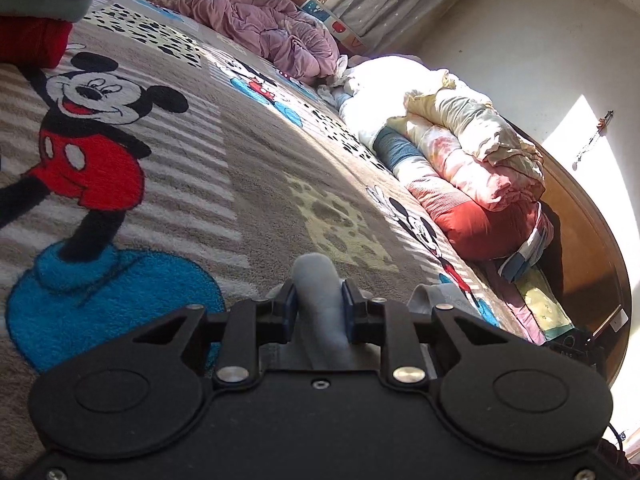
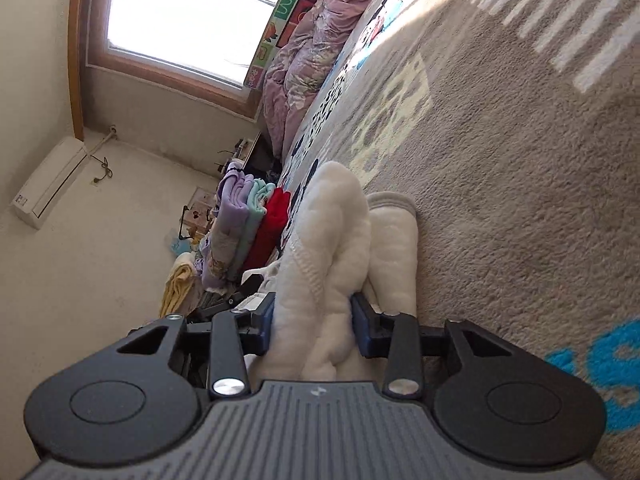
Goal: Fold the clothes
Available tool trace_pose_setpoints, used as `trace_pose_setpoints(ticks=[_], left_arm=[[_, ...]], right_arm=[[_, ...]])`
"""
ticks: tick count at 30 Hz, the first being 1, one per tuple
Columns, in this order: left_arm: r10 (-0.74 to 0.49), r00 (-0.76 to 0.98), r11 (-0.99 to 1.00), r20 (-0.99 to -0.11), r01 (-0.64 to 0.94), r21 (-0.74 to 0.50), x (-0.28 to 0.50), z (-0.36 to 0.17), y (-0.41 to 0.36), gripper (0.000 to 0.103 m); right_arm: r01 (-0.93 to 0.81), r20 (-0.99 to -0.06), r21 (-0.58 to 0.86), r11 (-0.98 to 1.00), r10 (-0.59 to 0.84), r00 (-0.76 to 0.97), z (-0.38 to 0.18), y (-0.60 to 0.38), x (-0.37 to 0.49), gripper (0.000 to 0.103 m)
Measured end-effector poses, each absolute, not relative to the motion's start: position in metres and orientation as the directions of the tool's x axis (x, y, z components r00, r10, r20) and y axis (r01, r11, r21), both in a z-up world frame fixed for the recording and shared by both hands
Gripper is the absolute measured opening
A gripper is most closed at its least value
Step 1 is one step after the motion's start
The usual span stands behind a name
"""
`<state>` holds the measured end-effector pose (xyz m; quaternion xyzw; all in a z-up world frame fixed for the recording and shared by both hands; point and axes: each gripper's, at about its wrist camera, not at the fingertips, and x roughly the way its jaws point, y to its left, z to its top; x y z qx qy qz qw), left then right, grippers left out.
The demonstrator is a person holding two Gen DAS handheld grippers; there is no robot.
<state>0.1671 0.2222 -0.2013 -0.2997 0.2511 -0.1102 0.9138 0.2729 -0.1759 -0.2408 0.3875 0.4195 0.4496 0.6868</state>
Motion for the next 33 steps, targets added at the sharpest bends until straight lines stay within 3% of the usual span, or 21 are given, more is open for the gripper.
trace_pose_setpoints(ticks=[1,2,3,4,8,14,15,16,18,19,22,27,28,31,33], left_arm=[[-0.340,0.853,0.804,-0.396,0.044,-0.594,0.165,-0.200,0.222,0.032],[-0.325,0.864,0.807,-0.384,0.041,-0.590,0.160,-0.195,0.224,0.047],[-0.307,0.875,0.810,-0.374,0.033,-0.586,0.154,-0.190,0.226,0.053],[-0.289,0.883,0.813,-0.370,0.022,-0.582,0.148,-0.185,0.228,0.053],[-0.259,0.899,0.822,-0.354,0.013,-0.569,0.121,-0.171,0.227,0.054],[-0.312,0.877,0.813,-0.364,0.048,-0.581,0.111,-0.174,0.209,0.053],[-0.316,0.877,0.813,-0.362,0.053,-0.580,0.115,-0.177,0.205,0.051],[-0.318,0.878,0.811,-0.357,0.057,-0.583,0.120,-0.179,0.202,0.046],[-0.319,0.881,0.788,-0.350,0.042,-0.614,0.129,-0.188,0.202,0.016],[-0.329,0.884,0.756,-0.331,0.036,-0.654,0.132,-0.194,0.206,0.015],[-0.370,0.903,0.638,-0.220,0.075,-0.766,0.131,-0.204,0.216,0.012],[-0.386,0.896,0.541,-0.218,0.028,-0.841,0.143,-0.224,0.225,0.012],[-0.382,0.895,0.544,-0.231,0.016,-0.839,0.143,-0.225,0.225,0.012],[-0.371,0.888,0.555,-0.270,-0.021,-0.831,0.145,-0.228,0.224,0.013],[-0.360,0.886,0.575,-0.293,-0.037,-0.818,0.144,-0.227,0.223,0.015]], right_arm=[[-0.316,-0.226,0.900,0.301,0.941,0.252,-0.235,-0.175,0.271,0.045],[-0.348,-0.225,0.886,0.307,0.940,0.258,-0.227,-0.175,0.268,0.050],[-0.378,-0.229,0.868,0.322,0.935,0.270,-0.219,-0.175,0.264,0.063],[-0.412,-0.237,0.844,0.345,0.927,0.290,-0.209,-0.176,0.259,0.072],[-0.523,-0.269,0.707,0.477,0.864,0.425,-0.174,-0.184,0.238,0.073],[-0.593,-0.291,0.549,0.589,0.800,0.525,-0.173,-0.167,0.239,0.053],[-0.596,-0.297,0.539,0.595,0.797,0.527,-0.178,-0.162,0.239,0.043],[-0.605,-0.297,0.534,0.591,0.800,0.521,-0.183,-0.159,0.240,0.034],[-0.605,-0.297,0.565,0.562,0.822,0.486,-0.190,-0.155,0.244,0.026],[-0.579,-0.295,0.614,0.536,0.836,0.462,-0.194,-0.157,0.248,0.021],[-0.419,-0.208,0.831,0.366,0.903,0.376,-0.216,-0.175,0.268,0.020],[-0.152,-0.144,0.969,0.193,0.948,0.283,-0.256,-0.183,0.286,0.020],[-0.108,-0.152,0.976,0.187,0.950,0.271,-0.265,-0.181,0.288,0.015],[-0.114,-0.180,0.970,0.217,0.946,0.269,-0.263,-0.177,0.287,0.015],[-0.184,-0.210,0.945,0.270,0.934,0.289,-0.248,-0.174,0.282,0.022]])
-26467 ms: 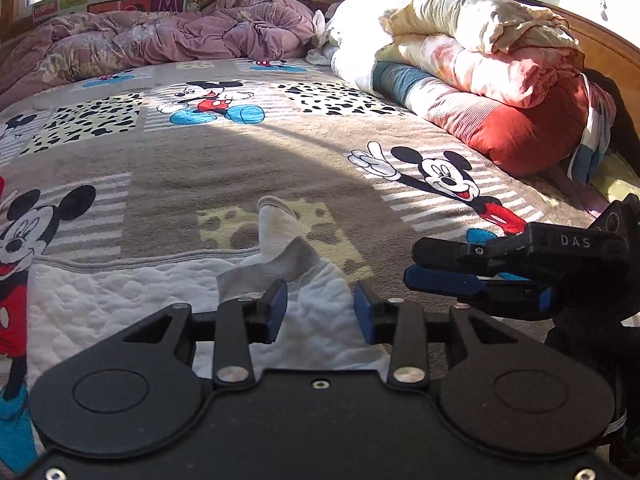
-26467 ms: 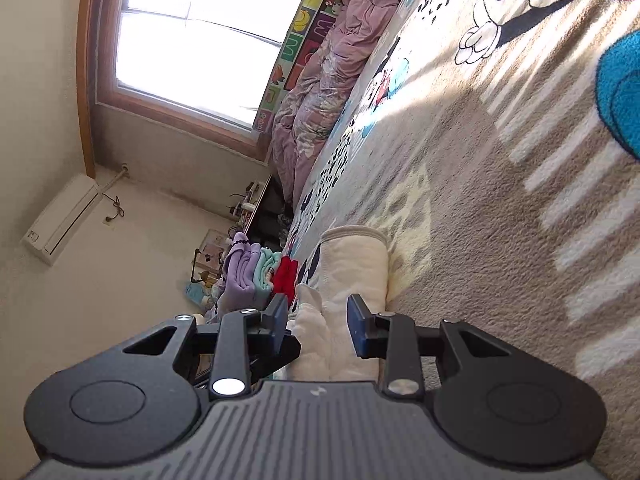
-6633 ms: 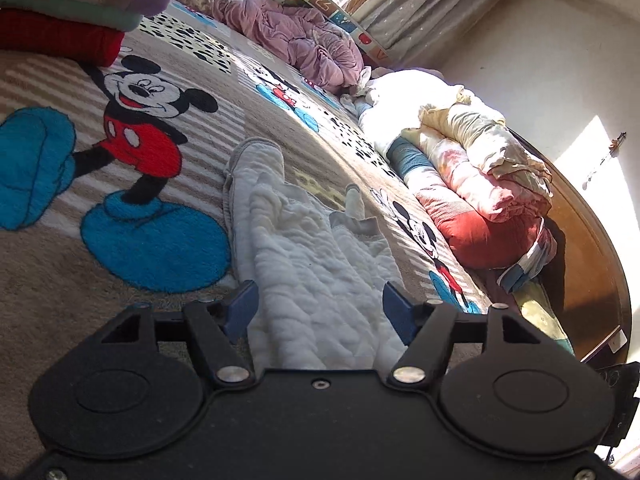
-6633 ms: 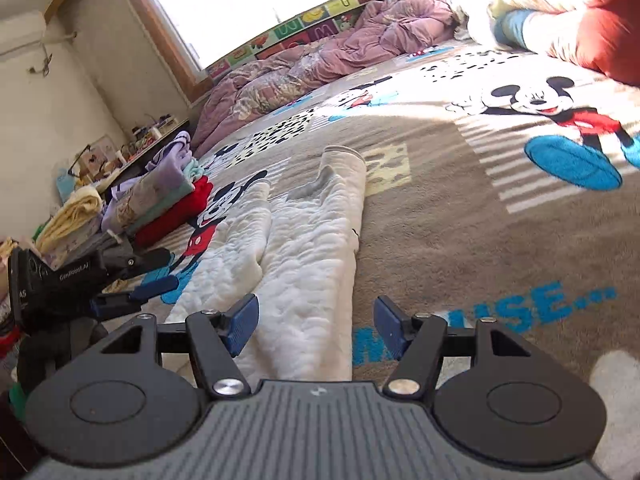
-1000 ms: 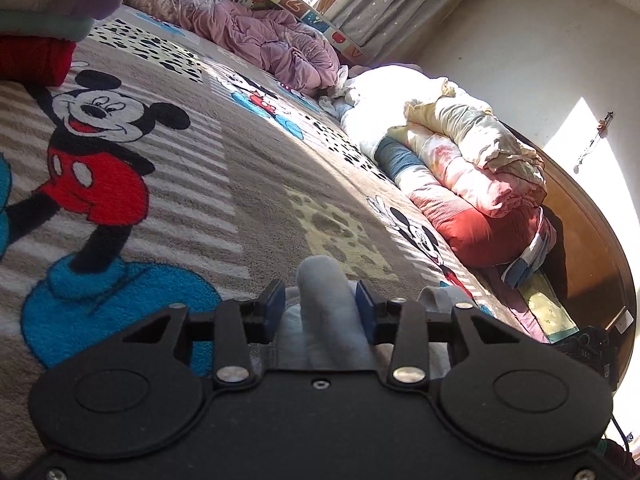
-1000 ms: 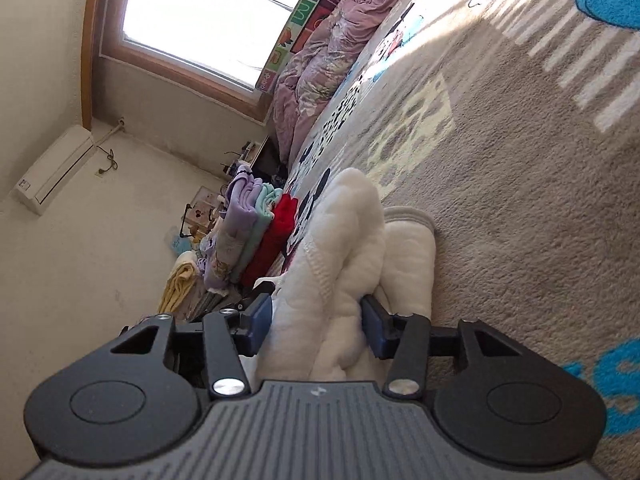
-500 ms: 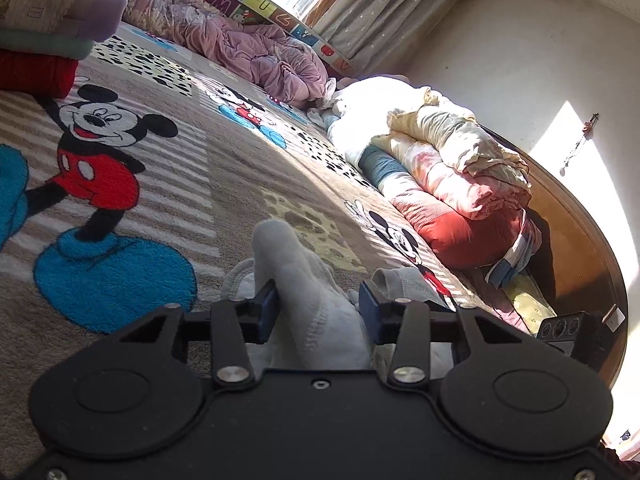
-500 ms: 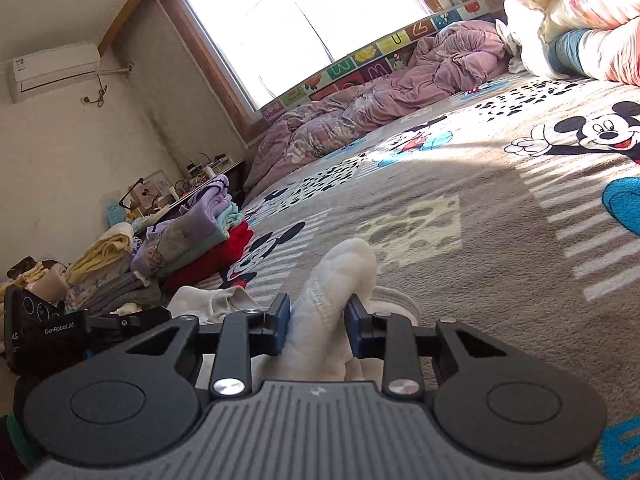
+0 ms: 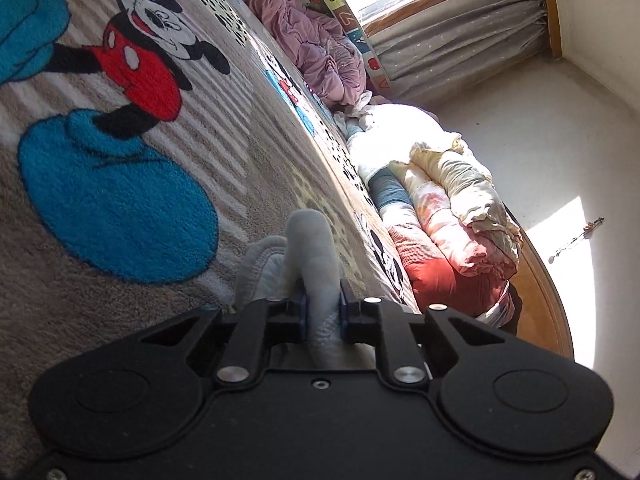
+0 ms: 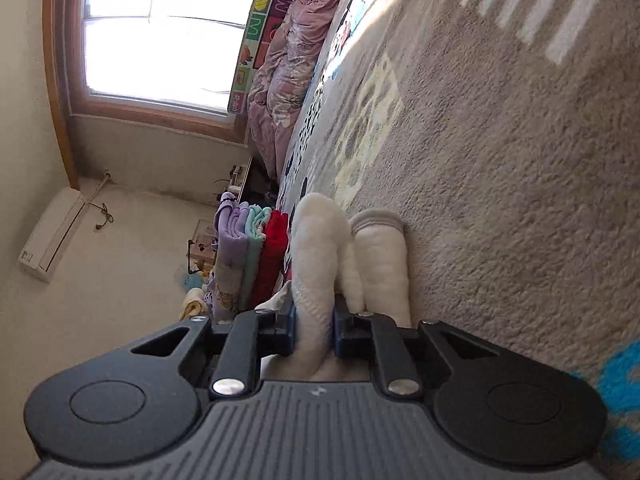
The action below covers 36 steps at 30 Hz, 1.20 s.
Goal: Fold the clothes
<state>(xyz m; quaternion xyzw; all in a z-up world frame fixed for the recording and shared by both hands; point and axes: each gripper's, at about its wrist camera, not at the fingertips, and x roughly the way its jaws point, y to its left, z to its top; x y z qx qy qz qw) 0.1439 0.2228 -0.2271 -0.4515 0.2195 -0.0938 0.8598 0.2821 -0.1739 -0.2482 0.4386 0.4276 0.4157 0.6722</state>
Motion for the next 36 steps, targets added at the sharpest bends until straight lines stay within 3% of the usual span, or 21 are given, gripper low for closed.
trace_pose_setpoints(ticks=[2,4,6,9,12,15,18,24,32,36], left_arm=[[-0.338,0.890,0.626,-0.305,-0.029,-0.779,0.137,-0.216,0.220,0.018],[-0.316,0.895,0.674,-0.315,-0.022,-0.738,0.131,-0.205,0.218,0.030],[-0.256,0.907,0.788,-0.334,-0.005,-0.616,0.118,-0.189,0.205,0.035],[-0.171,0.929,0.915,-0.329,0.026,-0.402,0.098,-0.167,0.181,0.038],[-0.209,0.927,0.947,-0.311,0.112,-0.302,0.088,-0.161,0.157,0.045],[-0.230,0.905,0.958,-0.357,0.146,-0.247,0.092,-0.174,0.140,0.047],[-0.204,0.890,0.971,-0.408,0.128,-0.204,0.106,-0.192,0.137,0.051],[-0.202,0.877,0.974,-0.436,0.134,-0.182,0.117,-0.210,0.138,0.052],[-0.230,0.874,0.965,-0.427,0.149,-0.214,0.118,-0.211,0.142,0.052],[-0.243,0.894,0.959,-0.377,0.161,-0.234,0.103,-0.192,0.145,0.053]], right_arm=[[-0.264,-0.233,0.910,0.320,0.921,0.313,-0.228,-0.173,0.274,0.037],[-0.407,-0.290,0.800,0.441,0.877,0.382,-0.197,-0.174,0.258,0.057],[-0.532,-0.325,0.636,0.559,0.819,0.473,-0.171,-0.172,0.238,0.058],[-0.679,-0.296,0.413,0.607,0.794,0.531,-0.150,-0.166,0.210,0.058],[-0.779,-0.289,0.240,0.579,0.809,0.512,-0.143,-0.150,0.186,0.056],[-0.827,-0.308,0.132,0.546,0.816,0.490,-0.145,-0.138,0.170,0.056],[-0.822,-0.391,0.104,0.560,0.783,0.484,-0.161,-0.123,0.172,0.056],[-0.815,-0.434,0.151,0.559,0.778,0.453,-0.174,-0.116,0.182,0.058],[-0.821,-0.418,0.138,0.553,0.785,0.458,-0.183,-0.119,0.172,0.058],[-0.795,-0.360,0.225,0.563,0.807,0.469,-0.170,-0.132,0.172,0.058]])
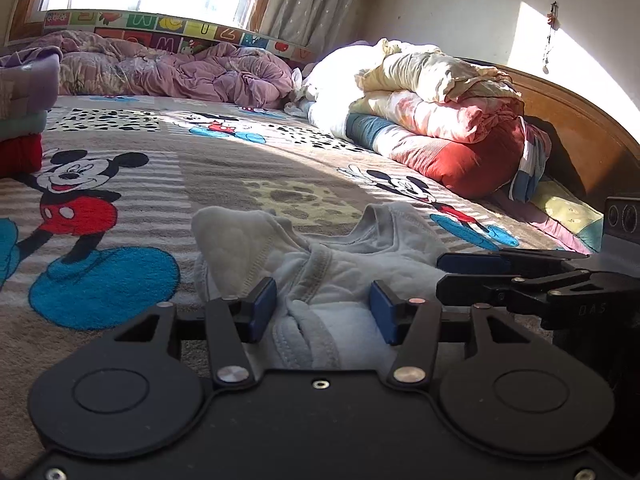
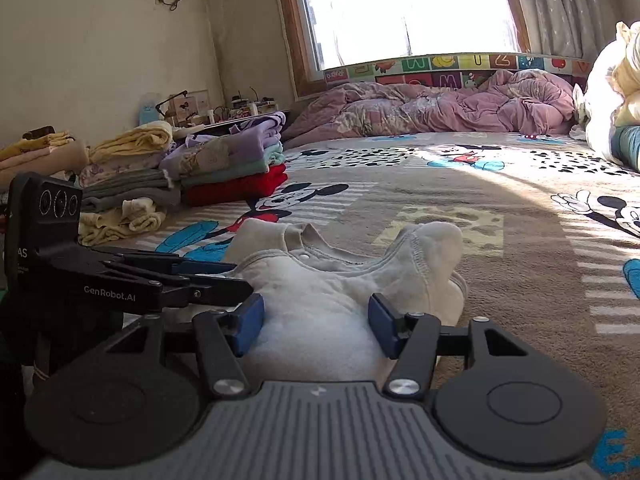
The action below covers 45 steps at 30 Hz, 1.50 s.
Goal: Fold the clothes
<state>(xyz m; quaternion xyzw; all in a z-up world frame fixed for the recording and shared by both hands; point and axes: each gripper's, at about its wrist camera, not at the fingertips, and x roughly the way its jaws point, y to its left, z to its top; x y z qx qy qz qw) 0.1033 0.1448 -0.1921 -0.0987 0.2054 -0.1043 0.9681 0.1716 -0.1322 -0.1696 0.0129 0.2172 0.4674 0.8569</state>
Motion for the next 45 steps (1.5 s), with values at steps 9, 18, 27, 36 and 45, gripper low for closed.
trace_pose_setpoints(ticks=[9,18,27,36,45], left_arm=[[-0.134,0.873,0.991,-0.469,0.128,-0.046,0.091,-0.189,0.114,0.048],[-0.157,0.857,0.987,-0.490,0.120,-0.106,0.102,-0.207,0.124,0.054],[-0.102,0.933,0.893,-0.345,-0.067,-0.445,0.068,-0.171,0.167,0.060],[-0.209,0.871,0.717,-0.445,-0.174,-0.676,0.086,-0.205,0.186,0.066],[-0.251,0.857,0.627,-0.450,-0.210,-0.750,0.105,-0.220,0.184,0.067]], right_arm=[[-0.798,-0.373,0.130,0.589,0.775,0.511,-0.164,-0.135,0.152,0.053],[-0.791,-0.451,0.191,0.581,0.768,0.455,-0.183,-0.126,0.166,0.053],[-0.671,-0.310,0.360,0.648,0.761,0.570,-0.155,-0.164,0.159,0.091],[-0.334,-0.400,0.755,0.564,0.800,0.448,-0.211,-0.178,0.225,0.091],[-0.354,-0.406,0.747,0.562,0.808,0.427,-0.224,-0.152,0.241,0.071]])
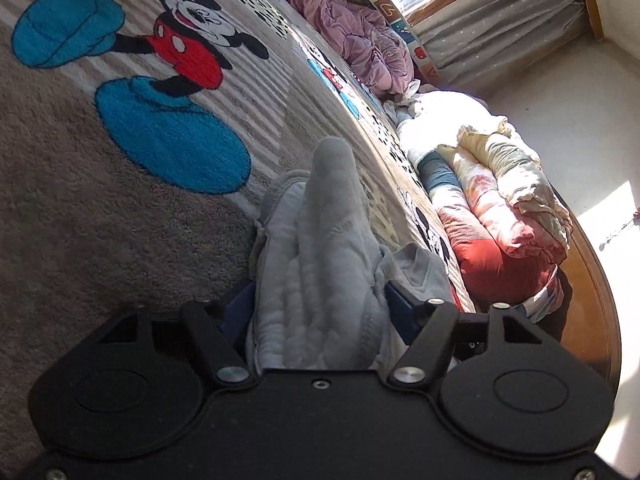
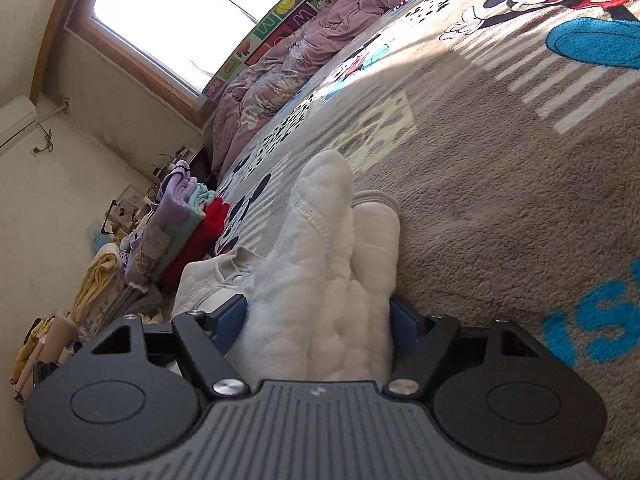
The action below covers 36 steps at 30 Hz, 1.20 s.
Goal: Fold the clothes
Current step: 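Carry the folded garment with both tools onto the clothes stack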
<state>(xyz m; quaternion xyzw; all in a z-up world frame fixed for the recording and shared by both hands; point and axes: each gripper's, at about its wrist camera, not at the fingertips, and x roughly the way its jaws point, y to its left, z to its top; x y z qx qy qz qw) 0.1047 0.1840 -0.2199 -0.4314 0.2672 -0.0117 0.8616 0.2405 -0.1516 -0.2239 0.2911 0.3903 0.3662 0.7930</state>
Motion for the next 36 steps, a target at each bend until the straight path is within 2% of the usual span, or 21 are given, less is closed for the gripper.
trace_pose_setpoints(ticks=[3,5,7,9,11,12,14,15,18,24,31,36], left_arm=[[-0.258,0.863,0.591,-0.435,-0.216,-0.777,0.099,-0.219,0.186,0.052],[-0.267,0.870,0.549,-0.413,-0.215,-0.808,0.093,-0.215,0.191,0.047],[-0.271,0.872,0.535,-0.407,-0.214,-0.817,0.086,-0.211,0.194,0.046],[-0.271,0.865,0.543,-0.421,-0.224,-0.809,0.081,-0.209,0.194,0.050],[-0.276,0.853,0.551,-0.442,-0.236,-0.800,0.083,-0.217,0.194,0.063],[-0.281,0.849,0.550,-0.447,-0.239,-0.800,0.084,-0.221,0.194,0.063],[-0.274,0.855,0.560,-0.441,-0.230,-0.796,0.084,-0.218,0.192,0.061],[-0.266,0.860,0.574,-0.436,-0.223,-0.788,0.083,-0.216,0.190,0.053],[-0.264,0.881,0.541,-0.393,-0.202,-0.816,0.077,-0.213,0.196,0.048],[-0.124,0.970,0.519,-0.208,-0.115,-0.847,0.028,-0.176,0.246,0.048],[0.052,0.991,0.455,-0.125,-0.135,-0.880,0.005,-0.169,0.337,0.048],[0.109,0.989,0.409,-0.101,-0.137,-0.902,0.013,-0.177,0.387,0.048]], right_arm=[[-0.353,-0.394,0.751,0.559,0.807,0.440,-0.224,-0.151,0.239,0.064],[-0.351,-0.377,0.759,0.548,0.810,0.448,-0.222,-0.151,0.238,0.061],[-0.345,-0.340,0.786,0.514,0.824,0.452,-0.216,-0.154,0.236,0.055],[-0.349,-0.331,0.794,0.497,0.836,0.437,-0.212,-0.154,0.236,0.055],[-0.316,-0.400,0.776,0.546,0.814,0.422,-0.225,-0.150,0.238,0.068],[-0.324,-0.393,0.774,0.544,0.814,0.428,-0.227,-0.151,0.237,0.065],[-0.330,-0.397,0.767,0.551,0.811,0.430,-0.225,-0.149,0.233,0.069],[-0.328,-0.390,0.774,0.541,0.816,0.427,-0.225,-0.149,0.233,0.069],[-0.307,-0.346,0.817,0.489,0.840,0.418,-0.225,-0.152,0.233,0.062],[-0.406,-0.209,0.846,0.346,0.915,0.344,-0.192,-0.106,0.232,0.061],[-0.496,-0.099,0.848,0.187,0.975,0.199,-0.166,0.018,0.249,0.061],[-0.486,-0.063,0.865,0.127,0.987,0.145,-0.162,0.087,0.278,0.061]])
